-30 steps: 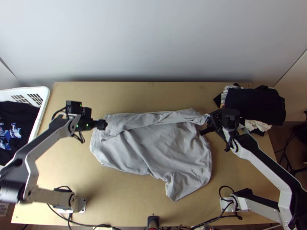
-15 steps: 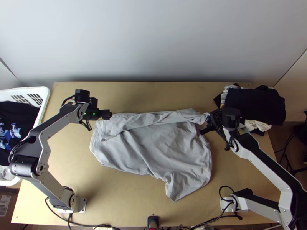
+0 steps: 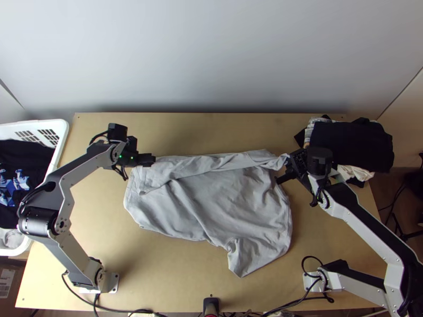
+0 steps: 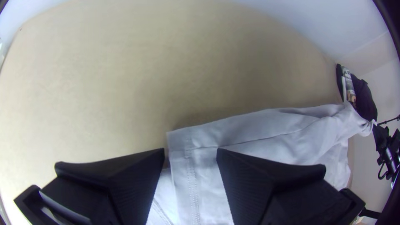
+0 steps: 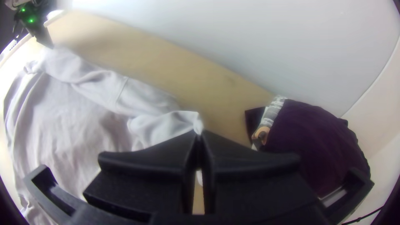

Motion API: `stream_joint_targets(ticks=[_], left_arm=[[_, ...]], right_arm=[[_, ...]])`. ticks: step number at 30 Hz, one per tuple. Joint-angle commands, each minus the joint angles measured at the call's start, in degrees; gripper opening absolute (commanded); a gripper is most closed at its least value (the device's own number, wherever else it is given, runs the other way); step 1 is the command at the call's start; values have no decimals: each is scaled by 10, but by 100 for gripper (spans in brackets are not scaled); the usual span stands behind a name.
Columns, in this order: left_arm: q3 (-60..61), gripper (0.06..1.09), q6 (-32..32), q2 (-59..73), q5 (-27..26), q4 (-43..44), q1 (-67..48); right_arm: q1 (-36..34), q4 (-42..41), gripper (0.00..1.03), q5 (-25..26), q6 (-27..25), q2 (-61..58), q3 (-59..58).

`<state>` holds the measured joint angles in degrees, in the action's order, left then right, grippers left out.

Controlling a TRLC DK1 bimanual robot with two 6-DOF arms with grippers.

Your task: Fold the t-shirt

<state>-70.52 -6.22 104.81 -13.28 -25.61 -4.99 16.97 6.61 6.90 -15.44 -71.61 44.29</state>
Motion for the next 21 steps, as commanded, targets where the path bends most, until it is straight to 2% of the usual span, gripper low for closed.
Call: stream_joint_targets(ticks=[1,7,14,21], left_arm=[[2,54,1,5,0,-2,-3],[6,11,0,-10,1,3,-5],[-7,9,-3,-54,0,-1,3],[-81,9,-13,-111,-8,-49,29]], right_arm=[[-1,2,3,0,0,0,2],[-1,2,3,0,0,1,3],[-1,3,3,0,-7,0,19],[-4,5,3,1,-13,-9,71]])
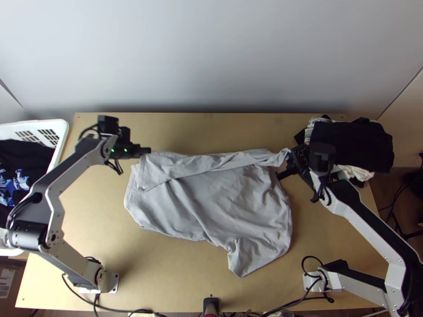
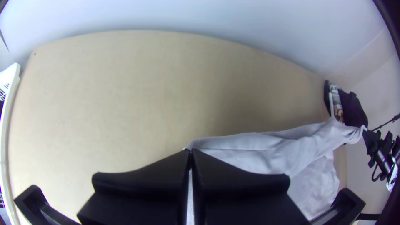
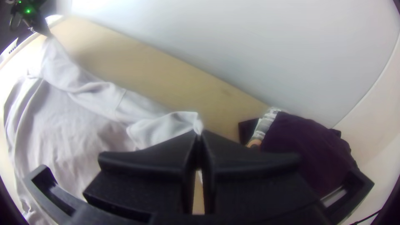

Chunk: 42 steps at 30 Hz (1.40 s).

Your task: Fold the t-shirt

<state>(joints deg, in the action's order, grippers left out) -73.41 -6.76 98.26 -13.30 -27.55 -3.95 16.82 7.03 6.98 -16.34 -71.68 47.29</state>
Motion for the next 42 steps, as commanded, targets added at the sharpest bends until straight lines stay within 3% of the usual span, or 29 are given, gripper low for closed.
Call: stream_joint_targets(ticks=[1,18,24,31,37,42], left_arm=[[-63,9,-9,-53,-9,-34,20],[-280,9,-34,-64,-10,-70,67],[-310,9,-45,-90,-14,-84,66],[-297,9,-38,-98,-42,-167,75],[-287,9,-57,-185,-42,-100,99],[-323,9,-58,-239,-42,-100,116]], right_arm=[[-5,1,3,0,-4,-14,54],[0,4,3,4,-24,-108,268],[13,29,3,7,-26,-106,323],[21,50,3,15,-19,-77,341],[20,76,3,18,-23,-32,345],[21,81,3,22,-29,18,347]])
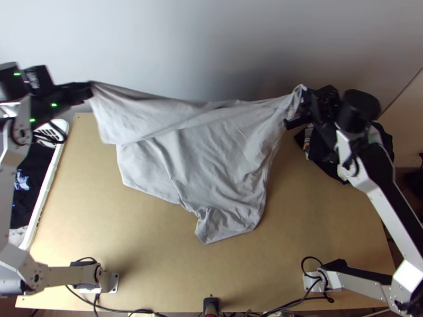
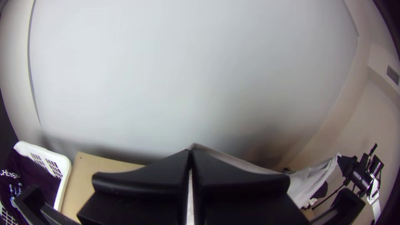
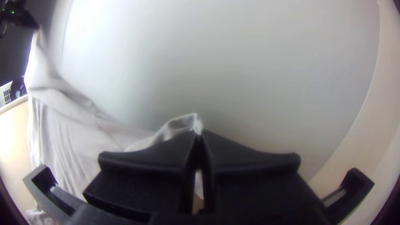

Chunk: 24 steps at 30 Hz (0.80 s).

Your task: Fold the t-shirt

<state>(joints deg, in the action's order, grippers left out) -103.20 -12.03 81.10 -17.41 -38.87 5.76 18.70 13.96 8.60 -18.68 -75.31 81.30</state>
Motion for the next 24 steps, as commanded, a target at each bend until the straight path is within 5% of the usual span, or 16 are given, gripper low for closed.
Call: stream_joint_targets(ticks=[1,15,24], left_arm=[[-27,9,-5,-82,-1,14,20],[-60,9,-4,-239,4,22,38],[-104,9,-13,-327,6,3,58]], right_arm=[[2,12,3,5,-8,65,7],[28,10,3,13,-54,207,8],[62,12,3,13,-142,296,22]])
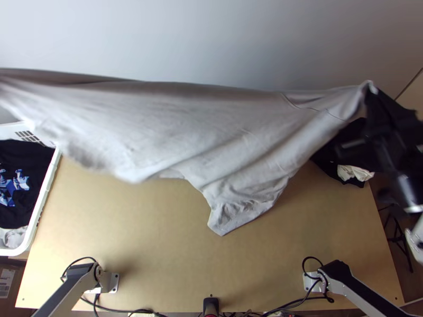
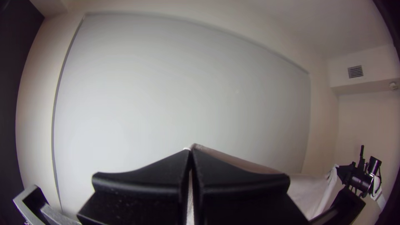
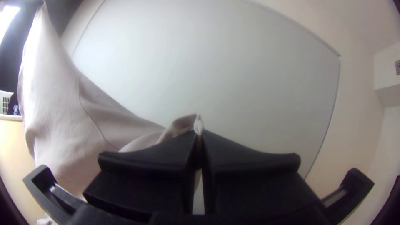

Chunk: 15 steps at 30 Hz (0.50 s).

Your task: Fold the t-shirt

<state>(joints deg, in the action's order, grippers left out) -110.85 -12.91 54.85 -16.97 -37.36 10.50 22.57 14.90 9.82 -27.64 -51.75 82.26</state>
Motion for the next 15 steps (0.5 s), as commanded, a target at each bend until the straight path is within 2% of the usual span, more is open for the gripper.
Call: stream_joint_targets(ticks=[1,9,15], left_arm=[[-32,9,-5,-71,2,-15,10],[-64,9,-3,-111,-9,-68,13],[-58,9,-5,-110,-23,-101,13]], right_arm=[[23,6,3,0,-58,65,20],[22,72,3,1,-50,80,101],[17,159,3,7,9,96,109]])
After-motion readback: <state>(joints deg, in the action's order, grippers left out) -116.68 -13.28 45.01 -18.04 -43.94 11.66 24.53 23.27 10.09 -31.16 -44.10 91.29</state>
